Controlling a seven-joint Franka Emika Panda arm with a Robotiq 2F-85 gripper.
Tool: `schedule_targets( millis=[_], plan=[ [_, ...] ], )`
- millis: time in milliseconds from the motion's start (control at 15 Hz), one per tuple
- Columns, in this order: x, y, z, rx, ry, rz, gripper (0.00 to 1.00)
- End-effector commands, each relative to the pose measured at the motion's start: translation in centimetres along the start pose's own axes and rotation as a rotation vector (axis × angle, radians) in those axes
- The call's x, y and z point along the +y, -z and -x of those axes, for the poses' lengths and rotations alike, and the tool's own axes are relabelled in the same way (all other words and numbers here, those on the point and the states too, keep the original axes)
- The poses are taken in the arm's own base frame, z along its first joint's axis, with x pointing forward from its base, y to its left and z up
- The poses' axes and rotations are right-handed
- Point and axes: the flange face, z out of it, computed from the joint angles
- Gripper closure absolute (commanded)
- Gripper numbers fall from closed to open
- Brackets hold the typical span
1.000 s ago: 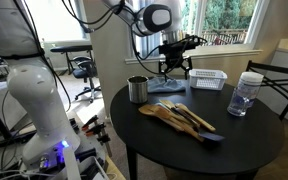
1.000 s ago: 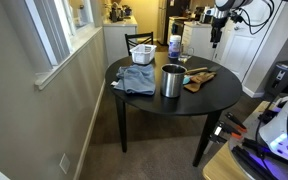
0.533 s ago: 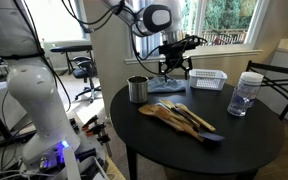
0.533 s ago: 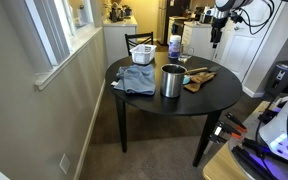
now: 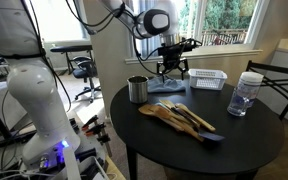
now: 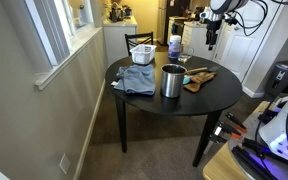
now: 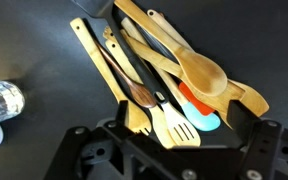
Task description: Put one wooden spoon in the utensil holder
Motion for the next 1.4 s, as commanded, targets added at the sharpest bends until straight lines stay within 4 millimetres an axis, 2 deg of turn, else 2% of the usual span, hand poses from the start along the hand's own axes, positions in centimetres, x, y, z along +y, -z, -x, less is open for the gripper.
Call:
schedule_targets(
  millis=[0, 267, 667, 800, 1000, 1333],
  plan=[
    [-1.8, -2.8, -4.4, -0.046, 0.134, -0.026, 0.0],
    [-3.9, -5.7, -7.4, -0.115, 0.251, -0.049, 0.0],
    [-5.8, -9.7, -8.2, -0.245, 0.419, -0.059, 0.0],
    [-7.1, -10.8, -8.6, -0.261, 0.479, -0.063, 0.0],
    [-9.0, -11.6, -9.6, -0.223, 0.612, -0.116, 0.0],
    [-10.8, -12.6, -10.4, -0.149, 0.846, -0.188, 0.0]
  ],
)
